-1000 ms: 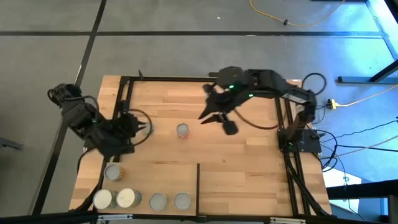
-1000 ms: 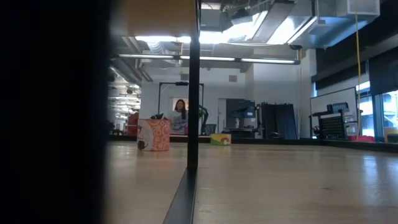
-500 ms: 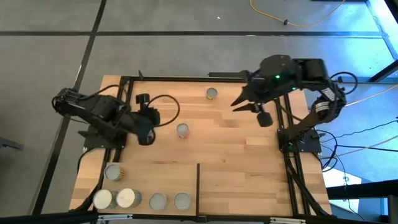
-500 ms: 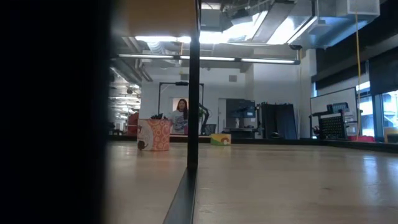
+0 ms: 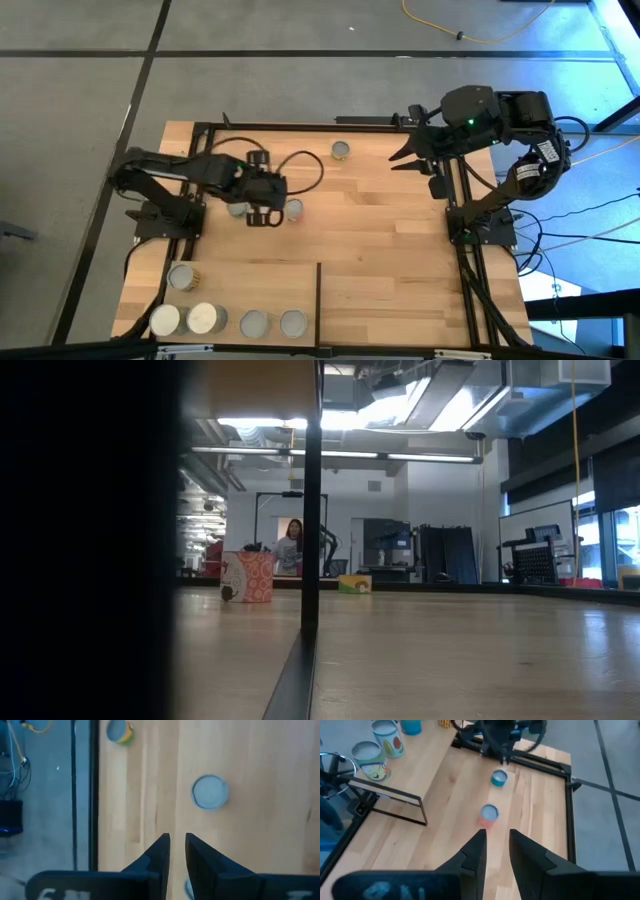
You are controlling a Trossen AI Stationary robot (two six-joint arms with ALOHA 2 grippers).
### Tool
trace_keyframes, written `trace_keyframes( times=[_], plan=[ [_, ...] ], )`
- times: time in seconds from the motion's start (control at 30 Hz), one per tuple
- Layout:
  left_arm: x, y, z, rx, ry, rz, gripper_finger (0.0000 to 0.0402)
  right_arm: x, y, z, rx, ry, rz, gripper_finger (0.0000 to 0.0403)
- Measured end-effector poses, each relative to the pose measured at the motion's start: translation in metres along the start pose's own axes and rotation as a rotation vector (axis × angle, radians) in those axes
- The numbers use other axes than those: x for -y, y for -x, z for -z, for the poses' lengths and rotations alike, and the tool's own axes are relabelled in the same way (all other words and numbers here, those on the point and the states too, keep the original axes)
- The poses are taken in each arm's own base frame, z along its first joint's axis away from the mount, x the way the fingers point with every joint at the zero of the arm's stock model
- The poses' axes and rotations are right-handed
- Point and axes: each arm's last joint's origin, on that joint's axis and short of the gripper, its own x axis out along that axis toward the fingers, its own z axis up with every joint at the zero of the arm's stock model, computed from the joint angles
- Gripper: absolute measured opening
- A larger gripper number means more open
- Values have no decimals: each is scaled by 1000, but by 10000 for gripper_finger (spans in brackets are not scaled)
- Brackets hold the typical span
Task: Pick and place cans onto a shelf
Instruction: Put the orange can on the shelf
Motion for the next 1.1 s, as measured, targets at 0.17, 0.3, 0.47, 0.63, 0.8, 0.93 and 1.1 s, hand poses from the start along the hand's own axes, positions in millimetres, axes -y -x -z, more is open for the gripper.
trace_keyframes(
  times=[0.17,0.3,0.47,0.63,0.8,0.93,1.1],
  plan=[
    [10,-28,-15,-74,-96,59,53,0,0,1,-8,-5,-2,85],
    [24,-51,-25,-128,-112,196,53,-1,0,2,-21,-9,-6,85],
    [43,-79,-34,-134,-105,355,51,-1,0,2,-26,-27,-8,85],
    [52,-101,-27,-139,-114,388,51,-1,0,4,-43,-37,-12,85],
    [49,-129,-14,-173,-99,377,51,-2,0,5,-51,-77,-13,85],
    [44,-151,-5,-161,-126,341,53,-2,0,5,-51,-79,-13,85],
    [39,-165,1,-146,-144,330,50,-1,0,5,-51,-79,-13,85]
  ],
)
